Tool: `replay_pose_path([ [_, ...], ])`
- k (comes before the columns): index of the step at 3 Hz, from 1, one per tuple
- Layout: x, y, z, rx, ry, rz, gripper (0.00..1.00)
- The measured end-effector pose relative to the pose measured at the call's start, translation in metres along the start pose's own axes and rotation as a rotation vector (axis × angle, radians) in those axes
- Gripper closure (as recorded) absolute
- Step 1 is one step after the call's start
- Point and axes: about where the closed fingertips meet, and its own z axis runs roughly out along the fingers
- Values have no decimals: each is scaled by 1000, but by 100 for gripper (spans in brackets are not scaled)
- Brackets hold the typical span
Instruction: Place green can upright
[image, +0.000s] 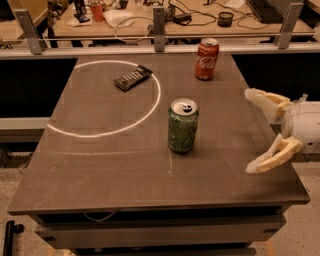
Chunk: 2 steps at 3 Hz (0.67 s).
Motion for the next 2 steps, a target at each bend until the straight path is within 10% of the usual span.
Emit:
replay_pose_path([
  [2, 13, 12, 59, -40, -75, 52, 0],
])
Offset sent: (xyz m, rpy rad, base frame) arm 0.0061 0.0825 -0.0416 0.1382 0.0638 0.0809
